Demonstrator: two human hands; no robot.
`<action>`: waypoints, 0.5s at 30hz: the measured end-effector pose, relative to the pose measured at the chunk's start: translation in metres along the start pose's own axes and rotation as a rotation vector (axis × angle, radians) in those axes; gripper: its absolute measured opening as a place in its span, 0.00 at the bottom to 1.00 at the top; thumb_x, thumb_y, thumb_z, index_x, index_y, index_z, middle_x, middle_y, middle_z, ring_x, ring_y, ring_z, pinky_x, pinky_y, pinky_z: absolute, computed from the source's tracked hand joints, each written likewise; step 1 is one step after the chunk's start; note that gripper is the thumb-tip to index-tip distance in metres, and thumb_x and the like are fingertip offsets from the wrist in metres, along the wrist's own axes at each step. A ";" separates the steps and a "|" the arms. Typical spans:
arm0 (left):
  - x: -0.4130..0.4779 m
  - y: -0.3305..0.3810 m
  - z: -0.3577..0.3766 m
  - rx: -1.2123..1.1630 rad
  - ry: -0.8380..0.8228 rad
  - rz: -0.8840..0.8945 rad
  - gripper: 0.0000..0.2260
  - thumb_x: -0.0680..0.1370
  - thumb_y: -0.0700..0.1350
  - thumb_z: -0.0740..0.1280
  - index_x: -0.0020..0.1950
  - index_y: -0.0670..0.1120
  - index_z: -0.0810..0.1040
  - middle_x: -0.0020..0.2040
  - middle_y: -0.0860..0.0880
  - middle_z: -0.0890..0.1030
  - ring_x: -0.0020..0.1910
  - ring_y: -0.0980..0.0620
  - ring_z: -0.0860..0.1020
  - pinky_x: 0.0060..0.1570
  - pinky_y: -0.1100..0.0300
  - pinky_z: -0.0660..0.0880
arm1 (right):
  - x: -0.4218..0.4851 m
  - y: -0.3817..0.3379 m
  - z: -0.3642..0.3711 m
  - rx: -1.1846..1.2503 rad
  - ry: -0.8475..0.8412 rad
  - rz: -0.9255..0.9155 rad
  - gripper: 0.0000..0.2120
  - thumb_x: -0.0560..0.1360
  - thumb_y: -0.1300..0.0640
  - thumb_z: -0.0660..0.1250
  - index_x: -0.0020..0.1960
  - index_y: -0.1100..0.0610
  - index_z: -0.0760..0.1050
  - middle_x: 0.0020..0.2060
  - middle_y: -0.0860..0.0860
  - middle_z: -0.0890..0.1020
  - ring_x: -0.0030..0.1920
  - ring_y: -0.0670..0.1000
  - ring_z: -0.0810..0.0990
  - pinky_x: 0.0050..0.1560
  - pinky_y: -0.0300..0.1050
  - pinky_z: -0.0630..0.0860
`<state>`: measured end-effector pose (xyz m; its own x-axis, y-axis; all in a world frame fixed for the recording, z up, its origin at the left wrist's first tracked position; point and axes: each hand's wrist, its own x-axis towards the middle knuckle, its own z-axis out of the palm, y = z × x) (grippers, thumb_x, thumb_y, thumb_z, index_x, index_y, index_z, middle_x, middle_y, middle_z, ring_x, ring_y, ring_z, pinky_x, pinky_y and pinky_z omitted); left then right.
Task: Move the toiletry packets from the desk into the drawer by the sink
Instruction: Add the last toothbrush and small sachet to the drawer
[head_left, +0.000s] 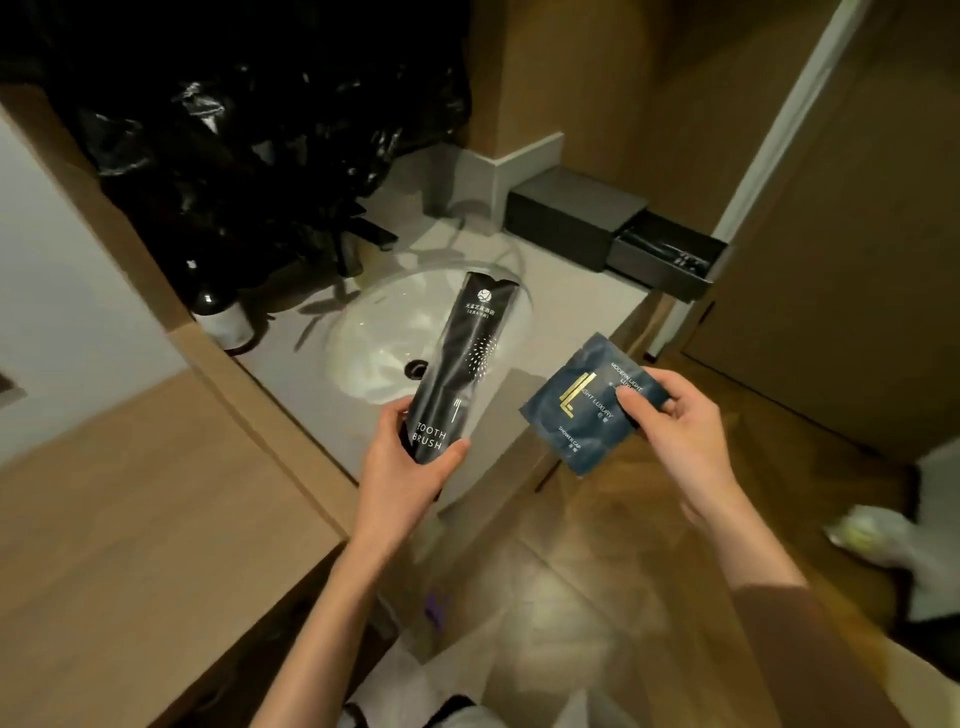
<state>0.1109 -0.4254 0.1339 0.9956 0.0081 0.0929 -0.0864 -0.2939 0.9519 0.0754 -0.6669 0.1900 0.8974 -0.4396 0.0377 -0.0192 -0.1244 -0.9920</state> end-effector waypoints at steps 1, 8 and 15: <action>-0.002 0.006 0.019 -0.006 -0.009 0.010 0.27 0.67 0.47 0.78 0.60 0.54 0.68 0.48 0.64 0.75 0.44 0.75 0.75 0.38 0.80 0.70 | 0.004 0.001 -0.019 -0.013 0.007 -0.003 0.09 0.76 0.60 0.68 0.51 0.48 0.77 0.45 0.46 0.84 0.42 0.40 0.83 0.37 0.30 0.77; 0.004 0.043 0.109 0.028 -0.088 0.056 0.28 0.66 0.50 0.78 0.60 0.56 0.68 0.47 0.64 0.77 0.43 0.75 0.76 0.35 0.79 0.71 | 0.034 0.006 -0.121 -0.033 0.082 -0.010 0.08 0.76 0.59 0.68 0.48 0.45 0.77 0.47 0.47 0.84 0.47 0.45 0.83 0.42 0.35 0.78; 0.046 0.051 0.174 -0.010 -0.088 0.003 0.28 0.64 0.54 0.78 0.58 0.61 0.67 0.48 0.64 0.78 0.45 0.74 0.76 0.35 0.80 0.70 | 0.096 0.027 -0.163 -0.011 0.100 0.018 0.08 0.76 0.59 0.68 0.48 0.46 0.77 0.46 0.50 0.84 0.44 0.45 0.84 0.35 0.36 0.80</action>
<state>0.1584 -0.6061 0.1357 0.9946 -0.0763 0.0698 -0.0888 -0.2839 0.9547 0.0892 -0.8580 0.1867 0.8482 -0.5287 0.0323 -0.0400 -0.1248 -0.9914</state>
